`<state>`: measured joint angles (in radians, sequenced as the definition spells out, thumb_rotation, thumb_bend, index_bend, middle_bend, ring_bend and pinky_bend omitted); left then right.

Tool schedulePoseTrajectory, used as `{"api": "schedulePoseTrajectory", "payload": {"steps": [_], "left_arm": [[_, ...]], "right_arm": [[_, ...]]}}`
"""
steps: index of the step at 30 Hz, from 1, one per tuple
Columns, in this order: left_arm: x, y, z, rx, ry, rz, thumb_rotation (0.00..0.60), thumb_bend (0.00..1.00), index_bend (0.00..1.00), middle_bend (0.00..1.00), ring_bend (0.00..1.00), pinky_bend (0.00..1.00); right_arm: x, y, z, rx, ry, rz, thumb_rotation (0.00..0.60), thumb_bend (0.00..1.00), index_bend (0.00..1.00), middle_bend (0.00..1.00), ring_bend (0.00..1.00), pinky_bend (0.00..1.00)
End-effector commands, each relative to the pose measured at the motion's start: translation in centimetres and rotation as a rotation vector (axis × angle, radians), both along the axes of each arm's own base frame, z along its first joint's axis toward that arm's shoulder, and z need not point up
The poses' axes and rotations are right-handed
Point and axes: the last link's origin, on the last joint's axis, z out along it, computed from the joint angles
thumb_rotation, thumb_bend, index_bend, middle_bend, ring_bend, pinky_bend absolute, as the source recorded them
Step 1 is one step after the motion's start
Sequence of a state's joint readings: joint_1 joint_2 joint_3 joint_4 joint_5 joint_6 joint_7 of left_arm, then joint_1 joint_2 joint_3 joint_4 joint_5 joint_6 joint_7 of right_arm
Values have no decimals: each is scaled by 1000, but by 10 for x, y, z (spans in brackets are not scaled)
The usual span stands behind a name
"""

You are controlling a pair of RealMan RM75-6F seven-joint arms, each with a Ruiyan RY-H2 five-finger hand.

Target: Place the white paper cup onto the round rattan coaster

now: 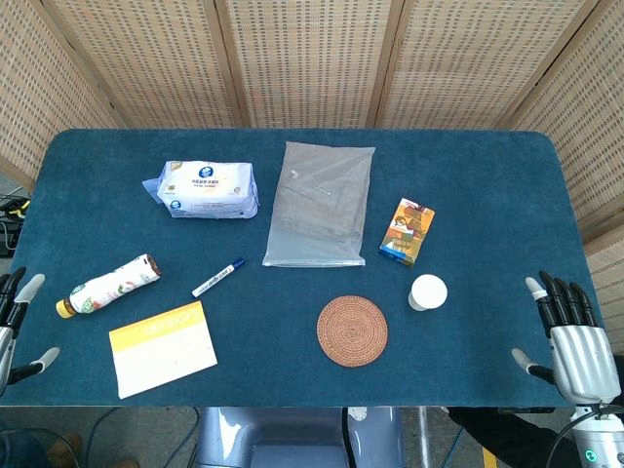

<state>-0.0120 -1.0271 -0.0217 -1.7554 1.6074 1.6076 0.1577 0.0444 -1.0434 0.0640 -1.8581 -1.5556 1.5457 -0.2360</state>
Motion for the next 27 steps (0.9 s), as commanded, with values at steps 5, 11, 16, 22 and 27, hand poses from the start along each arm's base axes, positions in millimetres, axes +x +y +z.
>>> {"api": "schedulePoseTrajectory", "payload": {"steps": [5, 11, 16, 22, 27], "left_arm": [[-1, 1, 0, -8, -1, 9, 600, 0, 0, 0, 0, 0], [1, 1, -1, -8, 3, 9, 600, 0, 0, 0, 0, 0], [1, 4, -2, -12, 7, 16, 600, 0, 0, 0, 0, 0], [0, 8, -3, -13, 11, 35, 600, 0, 0, 0, 0, 0], [-2, 12, -4, -20, 13, 50, 600, 0, 0, 0, 0, 0]], "right_arm": [[0, -1, -3, 13, 8, -4, 600, 0, 9, 0, 0, 0], [1, -12, -10, 53, -13, 7, 600, 0, 12, 0, 0, 0], [3, -45, -26, 171, -22, 49, 600, 0, 33, 0, 0, 0], [14, -84, -53, 340, -61, 83, 600, 0, 66, 21, 0, 0], [20, -111, -89, 446, -28, 84, 600, 0, 94, 45, 0, 4]]}}
